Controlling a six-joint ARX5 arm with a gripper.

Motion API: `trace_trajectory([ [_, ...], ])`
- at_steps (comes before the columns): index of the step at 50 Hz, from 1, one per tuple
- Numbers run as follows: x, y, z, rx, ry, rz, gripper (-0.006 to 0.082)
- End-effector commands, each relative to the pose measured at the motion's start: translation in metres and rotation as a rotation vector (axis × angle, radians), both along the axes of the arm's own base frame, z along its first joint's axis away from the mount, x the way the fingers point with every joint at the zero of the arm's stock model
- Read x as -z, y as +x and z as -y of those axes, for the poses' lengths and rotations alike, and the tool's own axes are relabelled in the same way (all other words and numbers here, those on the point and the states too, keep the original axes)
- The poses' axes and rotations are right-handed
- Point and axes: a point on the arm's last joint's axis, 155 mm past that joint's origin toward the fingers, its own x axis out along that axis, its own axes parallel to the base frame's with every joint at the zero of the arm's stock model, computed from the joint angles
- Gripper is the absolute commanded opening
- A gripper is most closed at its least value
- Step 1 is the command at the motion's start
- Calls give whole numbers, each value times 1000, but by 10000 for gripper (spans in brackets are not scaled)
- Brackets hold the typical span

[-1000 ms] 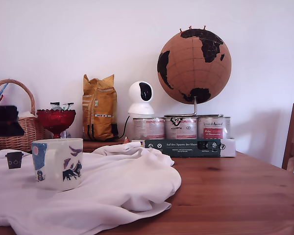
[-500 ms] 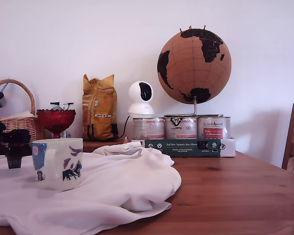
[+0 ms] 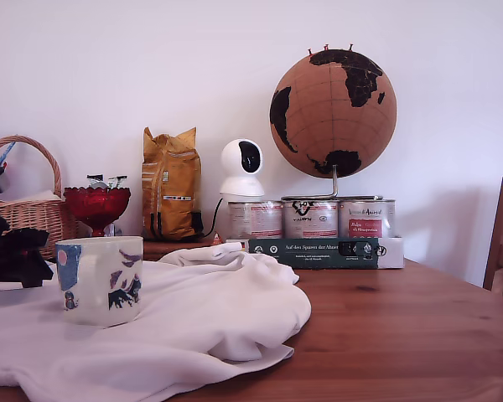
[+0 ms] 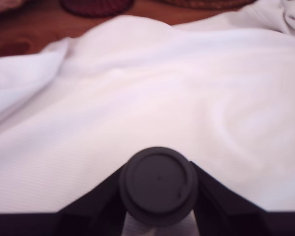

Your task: Pick the grey coffee capsule and place it inside the blue coffee cup

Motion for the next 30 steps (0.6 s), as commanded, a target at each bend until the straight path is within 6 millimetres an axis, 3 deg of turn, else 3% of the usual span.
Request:
trace_trajectory([
  [1, -37, 7, 5, 20, -16, 82, 162],
  [9, -94, -3, 24, 107, -73, 152, 162],
  [17, -131, -28, 46, 202, -120, 148, 162],
  [24, -141, -52, 74, 282, -146, 94, 163],
  [30, -136, -66, 99, 337, -147, 47, 166],
])
